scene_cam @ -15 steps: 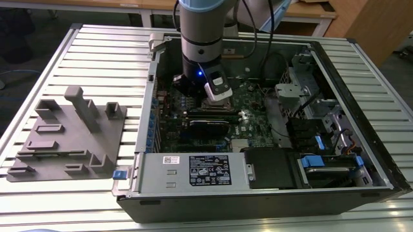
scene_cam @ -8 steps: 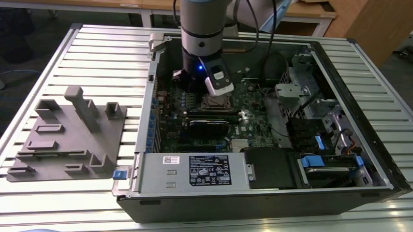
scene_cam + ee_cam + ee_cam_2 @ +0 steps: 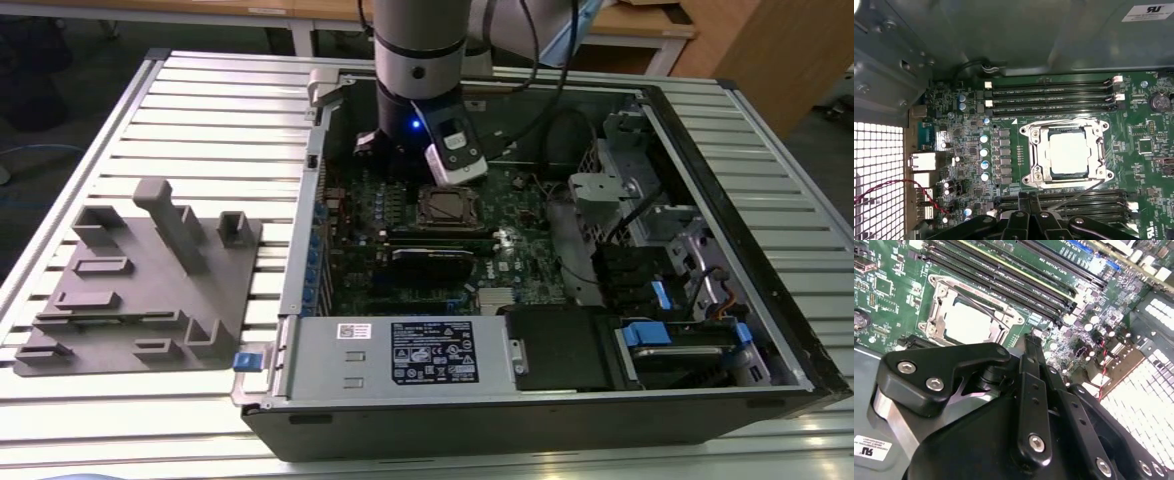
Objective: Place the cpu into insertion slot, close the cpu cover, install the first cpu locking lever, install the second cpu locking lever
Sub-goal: 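Install the second cpu locking lever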
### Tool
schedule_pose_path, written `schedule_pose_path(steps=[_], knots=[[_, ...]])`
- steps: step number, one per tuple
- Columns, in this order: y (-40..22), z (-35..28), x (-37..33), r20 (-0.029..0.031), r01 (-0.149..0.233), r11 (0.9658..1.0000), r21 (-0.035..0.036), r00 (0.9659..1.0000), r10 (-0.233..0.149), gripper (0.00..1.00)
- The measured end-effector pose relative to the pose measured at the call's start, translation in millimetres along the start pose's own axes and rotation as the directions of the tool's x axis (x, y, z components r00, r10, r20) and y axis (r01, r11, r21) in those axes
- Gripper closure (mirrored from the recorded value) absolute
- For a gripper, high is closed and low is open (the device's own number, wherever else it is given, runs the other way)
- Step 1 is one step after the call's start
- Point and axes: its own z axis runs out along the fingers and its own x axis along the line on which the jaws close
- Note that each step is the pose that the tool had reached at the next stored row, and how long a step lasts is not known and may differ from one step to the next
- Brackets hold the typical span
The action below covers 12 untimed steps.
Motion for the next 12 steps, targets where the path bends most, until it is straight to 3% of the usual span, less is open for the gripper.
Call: schedule_pose_path(steps=[7, 12], knots=[[1.3, 0.2, -5.8, -0.0006, 0.000, 1.0000, 0.0001, 1.0000, 0.000, 0.89], [2.1, 0.6, -14.9, -0.0035, -0.001, 1.0000, 0.0003, 1.0000, 0.001, 0.89]])
